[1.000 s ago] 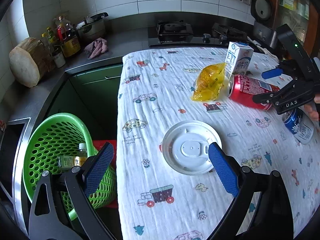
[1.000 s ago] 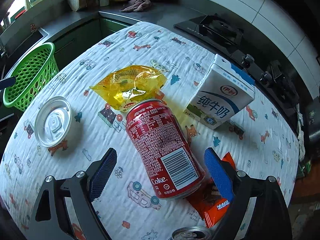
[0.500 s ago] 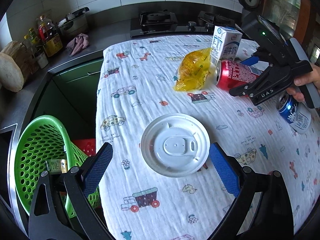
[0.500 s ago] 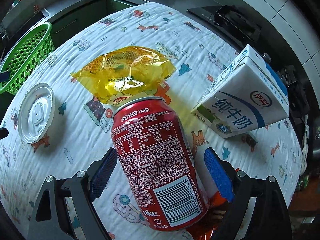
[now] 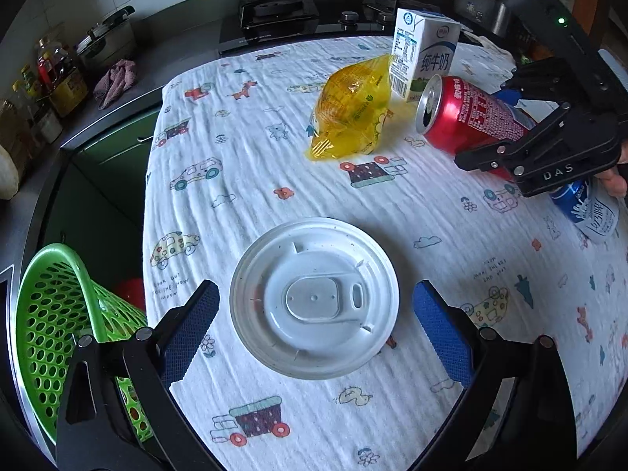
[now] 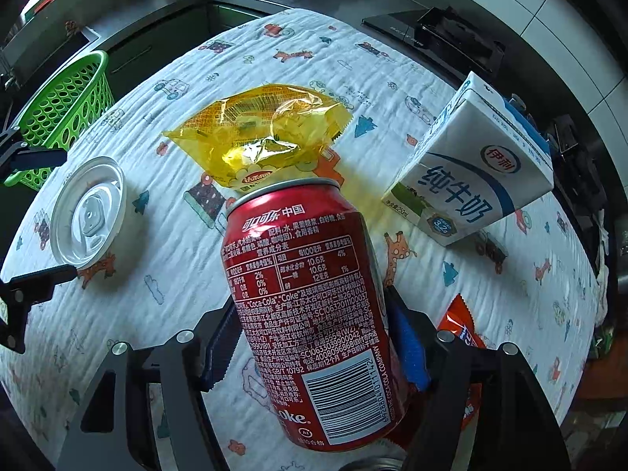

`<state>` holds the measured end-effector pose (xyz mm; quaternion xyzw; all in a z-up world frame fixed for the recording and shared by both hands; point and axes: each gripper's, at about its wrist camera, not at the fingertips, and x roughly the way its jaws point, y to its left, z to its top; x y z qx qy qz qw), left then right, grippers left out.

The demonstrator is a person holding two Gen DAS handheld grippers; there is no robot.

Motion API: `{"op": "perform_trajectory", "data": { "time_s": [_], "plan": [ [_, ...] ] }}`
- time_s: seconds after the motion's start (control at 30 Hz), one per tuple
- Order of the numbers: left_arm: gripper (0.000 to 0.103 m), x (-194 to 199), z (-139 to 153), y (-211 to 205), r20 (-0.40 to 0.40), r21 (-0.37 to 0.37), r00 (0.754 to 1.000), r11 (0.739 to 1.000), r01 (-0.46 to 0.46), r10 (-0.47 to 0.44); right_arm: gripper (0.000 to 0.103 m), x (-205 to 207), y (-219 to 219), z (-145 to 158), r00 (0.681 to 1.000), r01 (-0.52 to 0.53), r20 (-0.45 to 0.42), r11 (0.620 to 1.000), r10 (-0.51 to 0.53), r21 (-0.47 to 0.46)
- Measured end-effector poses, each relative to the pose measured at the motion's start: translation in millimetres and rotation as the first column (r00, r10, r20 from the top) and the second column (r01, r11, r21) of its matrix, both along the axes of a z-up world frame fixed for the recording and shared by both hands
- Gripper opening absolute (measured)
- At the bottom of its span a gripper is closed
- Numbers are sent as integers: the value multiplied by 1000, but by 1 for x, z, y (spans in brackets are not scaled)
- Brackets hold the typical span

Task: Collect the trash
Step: 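Grasp the white cup lid with the left tool while the right tool grasps the red Coke can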

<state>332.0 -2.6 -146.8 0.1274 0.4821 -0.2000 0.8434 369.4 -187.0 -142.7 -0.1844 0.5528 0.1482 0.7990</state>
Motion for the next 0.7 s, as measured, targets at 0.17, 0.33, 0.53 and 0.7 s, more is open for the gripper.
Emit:
{"op": "perform_trajectory", "data": {
  "time_s": [0.17, 0.33, 0.53, 0.7],
  "plan": [
    [98, 6, -10, -3, -21, 13, 1000, 1000, 4, -4, 66, -11, 0, 9, 1000, 7, 15, 1000, -7, 19],
    [98, 9, -15, -8, -17, 31, 1000, 999, 8, -7, 66, -18, 2, 14, 1000, 18, 20, 999, -19, 49],
    [95, 9, -15, -11, 2, 45, 1000, 999, 15, -15, 66, -30, 8, 22, 999, 15, 30, 997, -18, 72],
    [91, 8, -14, -9, 24, 52, 1000, 998, 19, -20, 66, -35, 13, 28, 999, 13, 38, 996, -17, 87]
  ]
}}
